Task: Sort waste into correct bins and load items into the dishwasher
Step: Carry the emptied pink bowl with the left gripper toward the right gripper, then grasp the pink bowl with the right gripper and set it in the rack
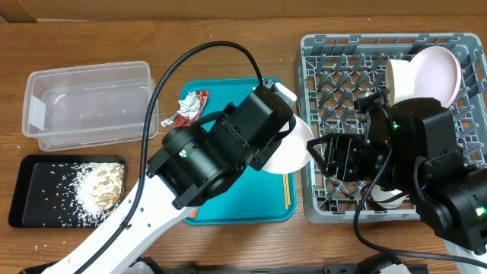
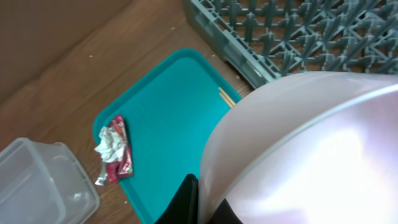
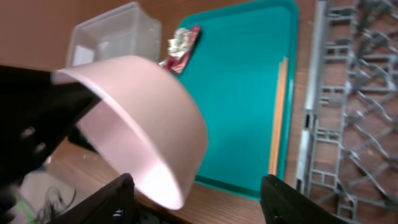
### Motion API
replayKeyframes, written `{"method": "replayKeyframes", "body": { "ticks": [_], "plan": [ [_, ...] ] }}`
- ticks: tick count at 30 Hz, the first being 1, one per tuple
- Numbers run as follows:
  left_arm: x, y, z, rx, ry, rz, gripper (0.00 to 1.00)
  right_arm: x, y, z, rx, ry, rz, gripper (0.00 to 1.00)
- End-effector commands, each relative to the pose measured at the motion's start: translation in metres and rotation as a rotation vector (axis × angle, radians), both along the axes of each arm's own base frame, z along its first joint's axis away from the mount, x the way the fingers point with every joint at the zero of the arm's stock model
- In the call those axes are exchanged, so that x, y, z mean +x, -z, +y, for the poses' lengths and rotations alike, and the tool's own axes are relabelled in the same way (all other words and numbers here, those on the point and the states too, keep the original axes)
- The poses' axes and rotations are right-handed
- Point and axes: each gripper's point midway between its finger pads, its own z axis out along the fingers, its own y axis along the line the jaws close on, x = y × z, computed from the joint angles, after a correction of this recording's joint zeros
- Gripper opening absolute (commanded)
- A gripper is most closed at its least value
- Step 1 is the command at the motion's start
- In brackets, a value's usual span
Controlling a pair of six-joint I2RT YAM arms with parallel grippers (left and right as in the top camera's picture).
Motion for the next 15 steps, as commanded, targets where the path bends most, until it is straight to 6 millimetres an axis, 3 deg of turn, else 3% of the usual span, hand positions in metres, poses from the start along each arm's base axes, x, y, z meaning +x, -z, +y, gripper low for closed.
{"method": "replayKeyframes", "body": {
  "ticks": [1, 5, 9, 15],
  "plan": [
    [-0.008, -0.020, -0.005, -0.104, 0.004, 0.000, 0.04, 0.011, 0.002, -0.012, -0.059, 0.064, -0.014, 0.64],
    [-0.010, -0.026, -0.013, -0.175, -0.004, 0.012, 0.04, 0.018, 0.011, -0.013, -0.088, 0.078, 0.012, 0.63],
    [-0.015, -0.032, -0.029, -0.268, 0.027, 0.048, 0.04, 0.025, 0.019, -0.013, -0.112, 0.088, 0.033, 0.52],
    [-0.019, -0.036, -0.039, -0.336, 0.041, 0.085, 0.04, 0.045, 0.017, -0.034, -0.210, 0.191, -0.038, 0.24]
  ]
}}
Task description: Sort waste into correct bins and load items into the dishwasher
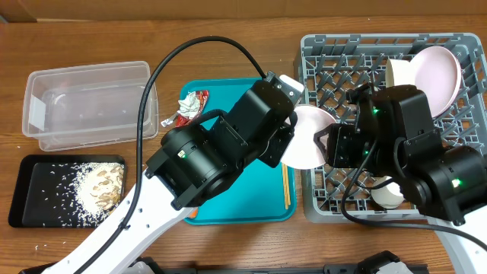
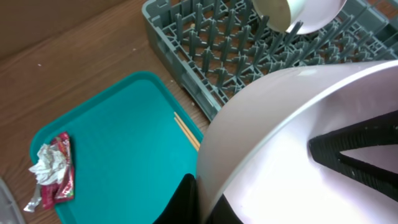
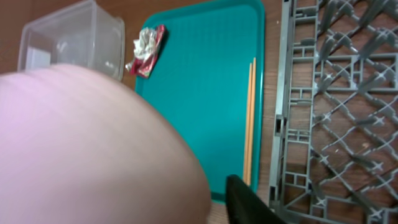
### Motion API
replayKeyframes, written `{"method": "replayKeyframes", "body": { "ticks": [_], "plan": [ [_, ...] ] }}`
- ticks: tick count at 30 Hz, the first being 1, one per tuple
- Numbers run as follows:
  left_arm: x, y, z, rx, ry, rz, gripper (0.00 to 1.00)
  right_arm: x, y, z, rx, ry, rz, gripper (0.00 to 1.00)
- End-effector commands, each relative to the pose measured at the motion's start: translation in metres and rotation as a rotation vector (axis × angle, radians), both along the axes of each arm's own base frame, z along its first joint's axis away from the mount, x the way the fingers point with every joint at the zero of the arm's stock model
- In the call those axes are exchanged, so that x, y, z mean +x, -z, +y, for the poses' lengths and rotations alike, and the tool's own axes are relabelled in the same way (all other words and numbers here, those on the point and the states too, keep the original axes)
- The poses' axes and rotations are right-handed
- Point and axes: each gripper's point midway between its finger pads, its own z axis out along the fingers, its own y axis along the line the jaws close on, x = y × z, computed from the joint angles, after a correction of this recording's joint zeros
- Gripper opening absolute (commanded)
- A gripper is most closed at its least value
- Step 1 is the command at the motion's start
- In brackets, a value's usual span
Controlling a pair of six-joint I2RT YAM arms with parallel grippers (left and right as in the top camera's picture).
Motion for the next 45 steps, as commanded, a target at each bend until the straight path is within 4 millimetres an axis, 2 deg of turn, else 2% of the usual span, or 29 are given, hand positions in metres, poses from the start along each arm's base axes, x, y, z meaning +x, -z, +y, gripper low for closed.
{"method": "replayKeyframes", "body": {
  "ticks": [1, 4, 5, 6, 7, 8, 9, 10, 13, 18, 20, 23, 28, 31, 34, 37, 45],
  "plan": [
    [-0.015, -0.020, -0.007, -0.104, 0.042, 0.026, 0.04, 0.020, -0.006, -0.028, -0.106, 0.134, -0.080, 0.20],
    [-0.015, -0.022, -0.008, -0.111, 0.041, 0.021, 0.04, 0.025, -0.008, -0.033, -0.126, 0.157, -0.102, 0.07],
    [-0.014, -0.022, -0.008, -0.110, 0.041, 0.020, 0.18, 0.027, -0.009, -0.040, -0.159, 0.187, -0.116, 0.04],
    [-0.014, -0.022, -0.008, -0.110, 0.041, 0.020, 0.24, 0.029, -0.009, -0.044, -0.177, 0.203, -0.122, 0.04],
    [-0.014, -0.023, -0.007, -0.109, 0.037, 0.016, 0.34, 0.030, -0.009, -0.051, -0.205, 0.228, -0.134, 0.04],
    [-0.014, -0.023, -0.006, -0.109, 0.035, 0.013, 0.53, 0.032, -0.010, -0.057, -0.233, 0.253, -0.145, 0.04],
    [-0.014, -0.025, -0.004, -0.108, 0.037, 0.006, 0.85, 0.034, -0.011, -0.064, -0.263, 0.280, -0.158, 0.04],
    [-0.015, -0.028, -0.002, -0.105, 0.042, -0.007, 1.00, 0.036, -0.013, -0.073, -0.303, 0.315, -0.175, 0.04],
    [-0.016, -0.046, 0.012, -0.075, 0.046, -0.088, 1.00, 0.040, -0.020, -0.099, -0.417, 0.416, -0.221, 0.04],
    [-0.018, -0.087, 0.063, -0.042, -0.093, -0.233, 1.00, 0.041, -0.042, -0.143, -0.619, 0.594, -0.313, 0.04],
    [-0.023, -0.104, 0.082, -0.043, -0.135, -0.283, 1.00, 0.039, -0.054, -0.157, -0.686, 0.659, -0.347, 0.04],
    [-0.033, -0.121, 0.102, -0.063, -0.158, -0.337, 1.00, 0.037, -0.083, -0.175, -0.787, 0.735, -0.420, 0.04],
    [-0.048, -0.137, 0.120, -0.112, -0.168, -0.375, 1.00, 0.034, -0.137, -0.172, -0.876, 0.763, -0.545, 0.04],
    [-0.052, -0.136, 0.126, -0.105, -0.170, -0.372, 1.00, 0.044, -0.152, -0.157, -0.940, 0.715, -0.597, 0.04],
    [-0.054, -0.129, 0.128, -0.079, -0.167, -0.353, 1.00, 0.057, -0.147, -0.143, -1.042, 0.689, -0.590, 0.04],
    [-0.055, -0.121, 0.128, -0.048, -0.162, -0.331, 1.00, 0.075, -0.133, -0.131, -1.169, 0.658, -0.552, 0.04],
    [-0.058, -0.097, 0.132, 0.049, -0.148, -0.258, 1.00, 0.129, -0.075, -0.101, -1.435, 0.551, -0.433, 0.04]
  ]
}}
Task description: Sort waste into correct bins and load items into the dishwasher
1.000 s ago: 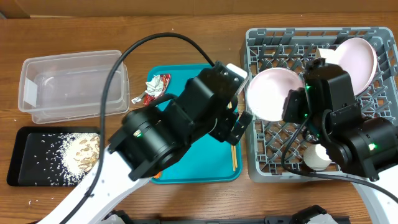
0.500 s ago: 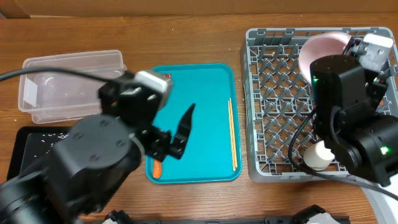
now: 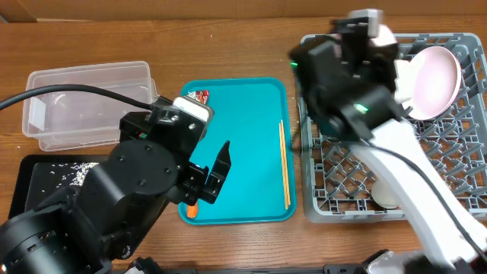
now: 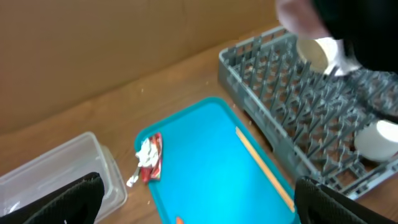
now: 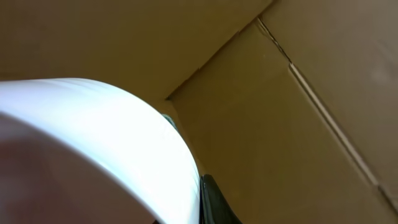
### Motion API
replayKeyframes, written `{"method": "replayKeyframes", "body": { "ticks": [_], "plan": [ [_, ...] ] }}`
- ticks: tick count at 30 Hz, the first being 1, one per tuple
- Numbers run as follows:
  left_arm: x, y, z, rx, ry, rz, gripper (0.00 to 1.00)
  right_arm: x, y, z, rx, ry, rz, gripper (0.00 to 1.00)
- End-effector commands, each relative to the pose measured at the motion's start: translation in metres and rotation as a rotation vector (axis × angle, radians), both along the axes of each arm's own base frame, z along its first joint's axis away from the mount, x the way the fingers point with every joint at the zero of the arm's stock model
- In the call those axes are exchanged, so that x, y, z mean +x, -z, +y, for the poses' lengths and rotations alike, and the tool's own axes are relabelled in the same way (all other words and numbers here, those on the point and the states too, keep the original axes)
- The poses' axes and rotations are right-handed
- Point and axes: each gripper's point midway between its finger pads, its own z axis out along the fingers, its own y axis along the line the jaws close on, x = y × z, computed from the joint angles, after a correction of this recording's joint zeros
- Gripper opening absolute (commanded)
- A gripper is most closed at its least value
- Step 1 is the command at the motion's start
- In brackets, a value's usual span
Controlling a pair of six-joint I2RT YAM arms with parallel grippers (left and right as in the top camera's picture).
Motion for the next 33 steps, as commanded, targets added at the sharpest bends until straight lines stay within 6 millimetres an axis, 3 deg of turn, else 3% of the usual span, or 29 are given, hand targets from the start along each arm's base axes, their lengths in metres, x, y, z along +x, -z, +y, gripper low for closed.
{"method": "replayKeyframes", "body": {
  "ticks": [1, 6, 9, 16, 21, 26, 30, 33],
  "plan": [
    [0.001, 0.004, 0.005, 0.043, -0.006, 0.005, 1.00, 0.006, 0.003, 0.002, -0.101, 0.050, 0.010, 0.04],
    [-0.002, 0.014, 0.012, 0.092, -0.020, 0.033, 1.00, 0.026, 0.035, 0.013, -0.154, 0.048, 0.091, 0.04],
    [-0.005, 0.018, 0.015, 0.109, -0.020, 0.047, 1.00, 0.036, 0.051, 0.007, -0.173, 0.075, 0.124, 0.04],
    [-0.012, 0.030, 0.023, 0.159, -0.019, 0.096, 1.00, 0.051, 0.076, -0.044, -0.193, 0.214, 0.182, 0.04],
    [-0.015, 0.033, 0.026, 0.175, -0.018, 0.110, 1.00, 0.052, 0.082, -0.074, -0.180, 0.279, 0.203, 0.04],
    [-0.015, 0.034, 0.026, 0.179, -0.018, 0.113, 1.00, 0.053, 0.086, -0.072, -0.161, 0.264, 0.216, 0.04],
    [-0.015, 0.034, 0.026, 0.179, -0.018, 0.113, 1.00, 0.060, 0.127, -0.050, 0.006, 0.111, 0.375, 0.04],
    [-0.015, 0.034, 0.026, 0.177, -0.018, 0.112, 1.00, 0.059, 0.137, -0.038, 0.033, 0.069, 0.410, 0.04]
  ]
}}
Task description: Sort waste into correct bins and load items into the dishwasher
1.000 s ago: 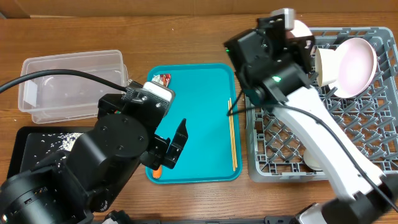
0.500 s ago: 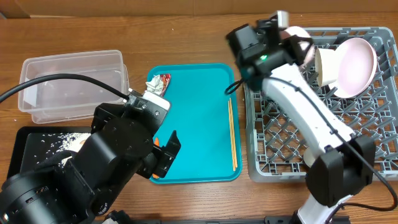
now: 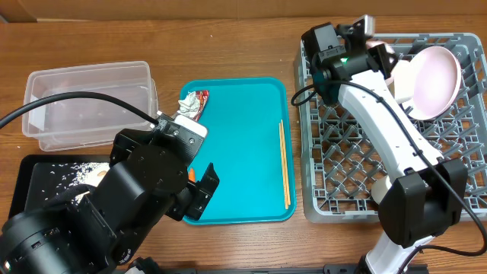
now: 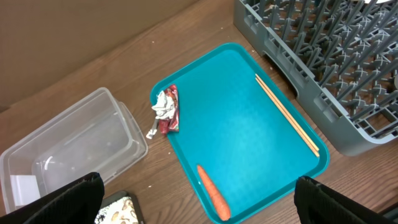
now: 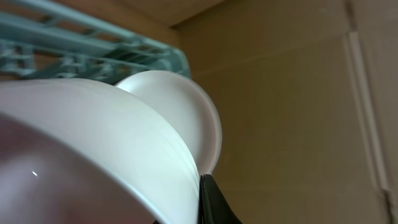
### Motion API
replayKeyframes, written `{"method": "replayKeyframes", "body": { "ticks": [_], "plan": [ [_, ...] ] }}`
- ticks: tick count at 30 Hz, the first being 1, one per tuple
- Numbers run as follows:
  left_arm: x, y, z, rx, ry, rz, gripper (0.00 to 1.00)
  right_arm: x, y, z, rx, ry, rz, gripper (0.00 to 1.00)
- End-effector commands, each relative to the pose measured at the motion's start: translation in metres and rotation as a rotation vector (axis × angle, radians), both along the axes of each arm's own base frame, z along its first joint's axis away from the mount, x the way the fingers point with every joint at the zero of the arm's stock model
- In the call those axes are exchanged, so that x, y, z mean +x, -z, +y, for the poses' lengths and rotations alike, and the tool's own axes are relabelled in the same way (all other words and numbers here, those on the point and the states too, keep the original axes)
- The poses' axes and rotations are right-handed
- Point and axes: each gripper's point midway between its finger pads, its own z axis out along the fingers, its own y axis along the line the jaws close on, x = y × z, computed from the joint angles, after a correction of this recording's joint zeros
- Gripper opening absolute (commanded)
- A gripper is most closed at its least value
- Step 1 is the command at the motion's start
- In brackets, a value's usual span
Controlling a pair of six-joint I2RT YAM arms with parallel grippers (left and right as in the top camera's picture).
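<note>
My right gripper (image 3: 364, 39) is shut on the pink bowl (image 5: 93, 155) at the back of the grey dish rack (image 3: 358, 164), and one finger (image 5: 211, 199) presses the bowl's rim. Just behind the bowl stands a pink plate (image 5: 186, 112), which also shows from above as the plate (image 3: 435, 76) beside a cream cup (image 3: 401, 80). My left gripper (image 4: 196, 214) hangs open high over the teal tray (image 4: 249, 137). On the tray lie chopsticks (image 4: 286, 115), a carrot (image 4: 212, 200) and a crumpled red wrapper (image 4: 166, 111).
A clear plastic container (image 3: 87, 103) sits left of the tray, and a black tray of rice scraps (image 3: 46, 190) lies in front of it. A second white cup (image 3: 380, 192) rests in the rack's near part. My left arm covers the tray's near left corner.
My right gripper has brought the bowl down toward the rack's back, next to the plate. My left gripper stays open and has shifted back over the tray, so the carrot now shows.
At first my left gripper held the pink bowl over the tray's right edge, with the right gripper open beside it. Then both were at the bowl by the rack. Later the left was open and back, and the right held the bowl, now at the rack's back.
</note>
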Motion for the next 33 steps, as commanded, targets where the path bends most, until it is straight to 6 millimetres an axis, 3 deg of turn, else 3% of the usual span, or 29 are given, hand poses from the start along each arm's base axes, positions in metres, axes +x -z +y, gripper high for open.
{"method": "replayKeyframes", "body": {
  "ticks": [1, 6, 9, 12, 18, 22, 33],
  "plan": [
    [0.002, -0.002, 0.002, 0.014, -0.002, -0.013, 1.00, 0.003, 0.009, 0.015, 0.052, -0.046, 0.017, 0.04],
    [0.002, -0.001, 0.001, 0.013, 0.002, -0.009, 1.00, 0.005, -0.030, 0.002, -0.186, 0.027, -0.066, 0.04],
    [0.001, -0.001, 0.000, 0.011, 0.005, -0.007, 1.00, 0.005, -0.058, 0.014, -0.321, 0.049, -0.097, 0.04],
    [0.001, -0.001, 0.000, 0.010, 0.007, -0.004, 1.00, 0.008, -0.061, 0.035, -0.374, -0.018, 0.011, 0.04],
    [-0.001, 0.001, 0.002, 0.018, 0.004, 0.005, 1.00, 0.011, -0.065, 0.069, -0.325, -0.072, -0.099, 0.04],
    [-0.002, 0.004, 0.004, 0.029, 0.005, 0.015, 1.00, 0.015, -0.057, 0.057, -0.342, -0.046, -0.063, 0.04],
    [-0.005, 0.007, 0.007, 0.046, 0.004, 0.030, 1.00, 0.006, -0.005, 0.001, -0.410, 0.041, 0.115, 0.04]
  ]
}}
